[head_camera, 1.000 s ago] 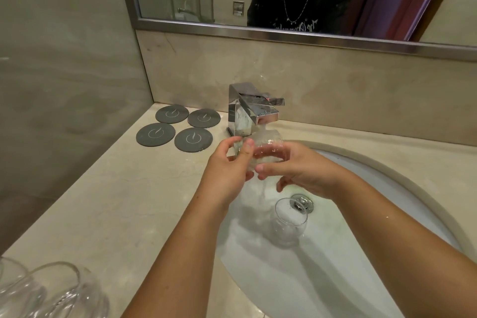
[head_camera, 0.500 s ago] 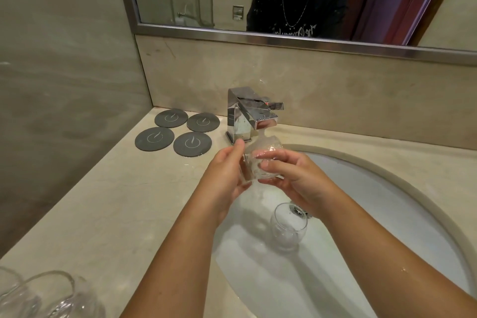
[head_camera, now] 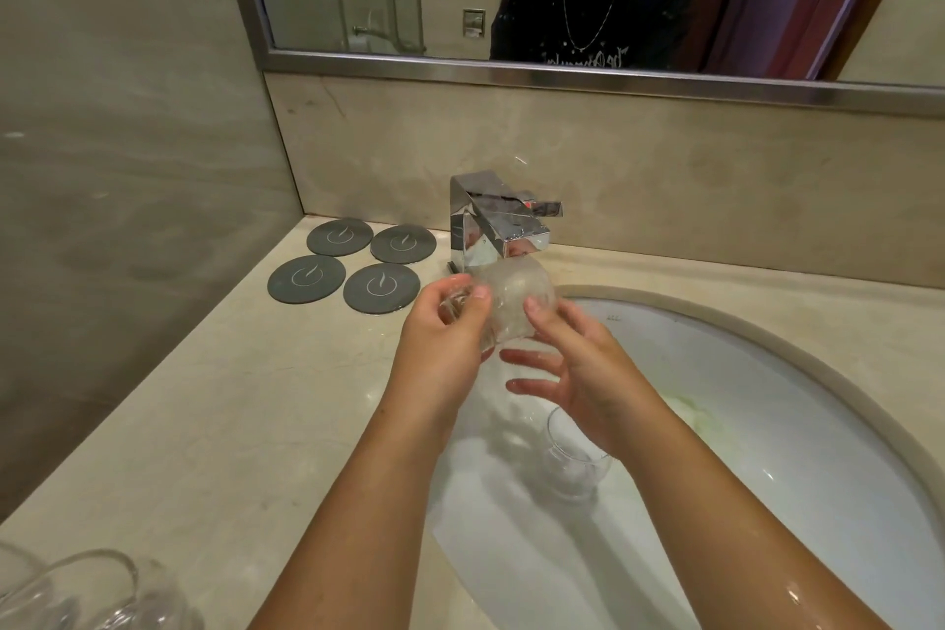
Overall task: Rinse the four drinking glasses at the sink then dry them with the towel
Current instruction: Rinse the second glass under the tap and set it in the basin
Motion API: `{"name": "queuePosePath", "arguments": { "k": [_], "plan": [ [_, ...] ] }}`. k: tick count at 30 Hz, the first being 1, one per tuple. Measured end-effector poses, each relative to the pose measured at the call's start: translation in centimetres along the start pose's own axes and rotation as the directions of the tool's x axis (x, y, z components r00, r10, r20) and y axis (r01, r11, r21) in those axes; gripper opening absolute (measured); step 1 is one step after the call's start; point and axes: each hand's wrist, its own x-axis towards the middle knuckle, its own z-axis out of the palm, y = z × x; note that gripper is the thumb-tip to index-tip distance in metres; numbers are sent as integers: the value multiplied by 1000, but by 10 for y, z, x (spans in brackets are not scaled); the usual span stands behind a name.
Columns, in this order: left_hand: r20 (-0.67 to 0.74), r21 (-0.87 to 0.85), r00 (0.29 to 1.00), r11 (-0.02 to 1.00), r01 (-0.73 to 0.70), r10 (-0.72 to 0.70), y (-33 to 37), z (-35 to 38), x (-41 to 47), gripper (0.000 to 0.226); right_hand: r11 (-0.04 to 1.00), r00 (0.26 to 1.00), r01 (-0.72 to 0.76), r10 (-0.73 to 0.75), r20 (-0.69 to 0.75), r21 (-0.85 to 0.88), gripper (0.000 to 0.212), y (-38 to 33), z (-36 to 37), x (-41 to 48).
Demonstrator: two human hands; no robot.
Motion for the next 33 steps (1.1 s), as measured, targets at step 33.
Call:
{"name": "queuePosePath", "arguments": {
  "k": [33],
  "plan": [
    [183, 363, 974, 930, 60, -134, 10, -5, -11, 64, 994, 964, 85, -64, 257, -73, 50, 17, -17, 8]
  ]
}}
